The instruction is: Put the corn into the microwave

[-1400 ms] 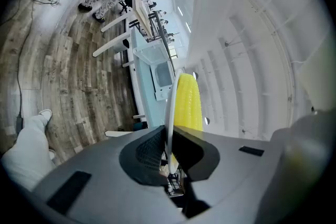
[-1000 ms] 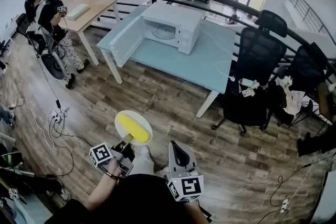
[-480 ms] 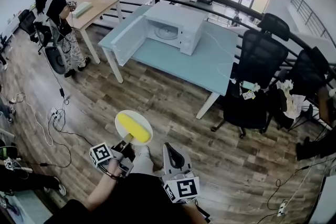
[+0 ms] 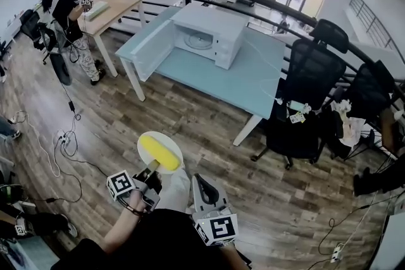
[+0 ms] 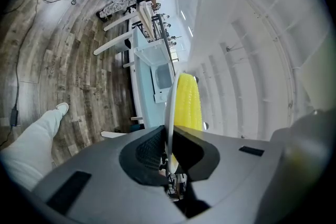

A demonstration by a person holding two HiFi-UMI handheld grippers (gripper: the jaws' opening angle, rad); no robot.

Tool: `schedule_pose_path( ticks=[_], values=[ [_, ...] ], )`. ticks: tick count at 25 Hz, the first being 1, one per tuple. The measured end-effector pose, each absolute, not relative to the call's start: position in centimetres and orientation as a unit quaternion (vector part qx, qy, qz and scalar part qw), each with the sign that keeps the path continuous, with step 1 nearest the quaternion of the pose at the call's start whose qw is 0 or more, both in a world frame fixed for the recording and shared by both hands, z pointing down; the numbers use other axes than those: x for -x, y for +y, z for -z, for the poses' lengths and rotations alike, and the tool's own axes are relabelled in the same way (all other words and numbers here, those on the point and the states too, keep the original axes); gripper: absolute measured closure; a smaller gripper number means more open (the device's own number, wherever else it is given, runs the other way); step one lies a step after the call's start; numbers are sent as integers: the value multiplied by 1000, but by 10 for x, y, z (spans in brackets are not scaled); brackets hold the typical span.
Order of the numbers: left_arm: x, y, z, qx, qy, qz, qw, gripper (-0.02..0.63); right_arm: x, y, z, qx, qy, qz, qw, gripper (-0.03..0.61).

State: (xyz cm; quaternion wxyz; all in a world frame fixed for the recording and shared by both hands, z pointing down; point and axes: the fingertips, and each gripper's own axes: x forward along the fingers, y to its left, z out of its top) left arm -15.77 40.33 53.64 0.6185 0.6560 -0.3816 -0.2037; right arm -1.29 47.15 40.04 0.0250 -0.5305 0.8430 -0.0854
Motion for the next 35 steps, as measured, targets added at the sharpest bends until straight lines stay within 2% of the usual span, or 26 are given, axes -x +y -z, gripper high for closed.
schedule_pose_path(
  ticks=[35],
  values=[
    [133,218,-554,-642,-375,206,637,586,-1,287,-414,524,844,114,11,571]
  ],
)
